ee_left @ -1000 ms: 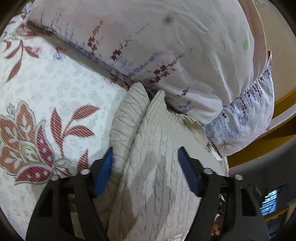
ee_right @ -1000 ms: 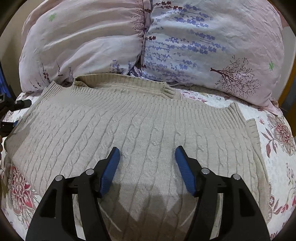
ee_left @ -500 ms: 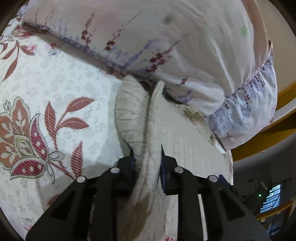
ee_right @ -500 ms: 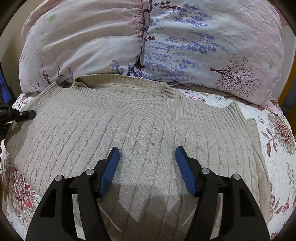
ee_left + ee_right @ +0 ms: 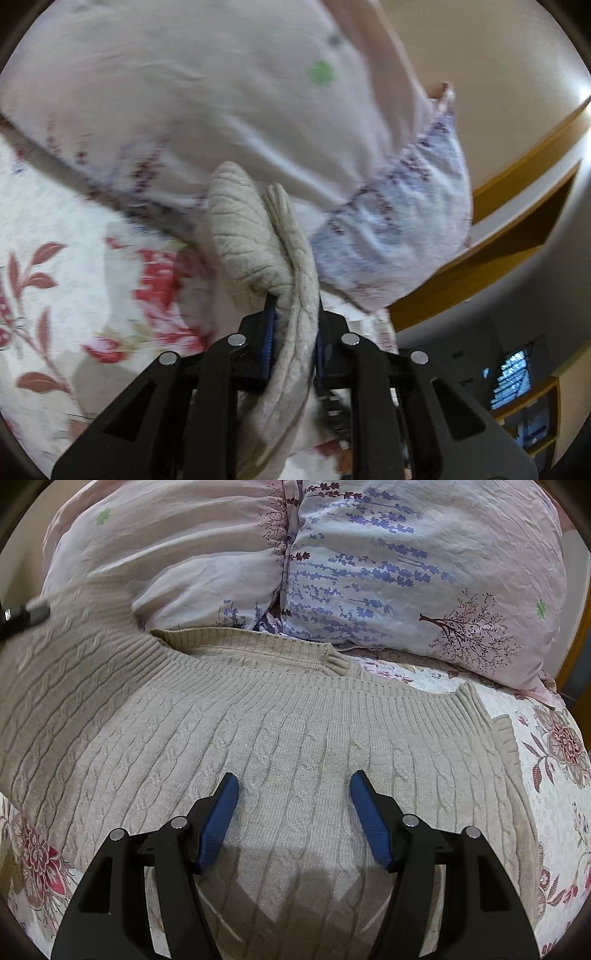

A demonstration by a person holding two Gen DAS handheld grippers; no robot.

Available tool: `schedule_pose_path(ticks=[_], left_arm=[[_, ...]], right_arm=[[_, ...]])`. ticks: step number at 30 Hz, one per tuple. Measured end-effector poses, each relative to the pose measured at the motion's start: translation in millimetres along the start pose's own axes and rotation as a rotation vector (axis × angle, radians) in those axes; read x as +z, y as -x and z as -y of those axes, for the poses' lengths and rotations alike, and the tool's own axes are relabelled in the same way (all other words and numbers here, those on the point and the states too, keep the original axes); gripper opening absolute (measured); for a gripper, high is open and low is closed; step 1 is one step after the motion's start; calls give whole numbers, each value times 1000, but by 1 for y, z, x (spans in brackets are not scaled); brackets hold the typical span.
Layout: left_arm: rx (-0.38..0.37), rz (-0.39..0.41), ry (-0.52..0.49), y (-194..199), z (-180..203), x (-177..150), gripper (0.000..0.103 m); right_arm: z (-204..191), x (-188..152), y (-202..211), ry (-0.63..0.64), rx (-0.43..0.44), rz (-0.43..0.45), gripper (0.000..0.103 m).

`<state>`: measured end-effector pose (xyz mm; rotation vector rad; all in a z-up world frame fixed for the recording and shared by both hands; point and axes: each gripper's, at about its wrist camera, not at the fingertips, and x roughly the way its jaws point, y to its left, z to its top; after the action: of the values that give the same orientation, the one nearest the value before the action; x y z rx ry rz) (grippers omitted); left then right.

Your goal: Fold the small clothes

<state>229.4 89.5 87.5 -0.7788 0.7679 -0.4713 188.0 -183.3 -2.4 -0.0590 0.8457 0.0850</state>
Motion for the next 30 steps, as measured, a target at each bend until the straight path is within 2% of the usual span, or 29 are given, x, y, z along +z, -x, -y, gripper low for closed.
schedule_pose_path(ticks=[5, 9, 12, 15, 21, 25, 27, 29, 30], left_arm=[[-78, -14, -37, -17, 35, -7, 13], [-105, -32, -56, -32, 53, -14, 12], [-129, -56, -77, -50, 71, -24, 12], [-161, -94, -86, -71, 85, -36, 12], [-185, -170, -130, -121, 113, -70, 12], [-165, -275, -118, -167, 116, -99, 13], [-167, -337, -104, -183, 115, -108, 17], [-209, -377, -84, -186, 113, -114, 19], [-223, -378, -85, -183, 114, -114, 30]], right_arm=[[-2, -1, 0, -2, -2, 1, 65], [-2, 0, -1, 0, 2, 1, 65], [6, 0, 6, -28, 46, 2, 65], [29, -5, 22, -86, 69, 17, 65], [93, -27, 50, -201, -22, 34, 65], [139, -42, 67, -326, -44, 46, 65], [155, -46, 76, -385, -28, 63, 65], [168, -46, 84, -433, 16, 84, 65], [171, -44, 84, -445, 40, 90, 65]])
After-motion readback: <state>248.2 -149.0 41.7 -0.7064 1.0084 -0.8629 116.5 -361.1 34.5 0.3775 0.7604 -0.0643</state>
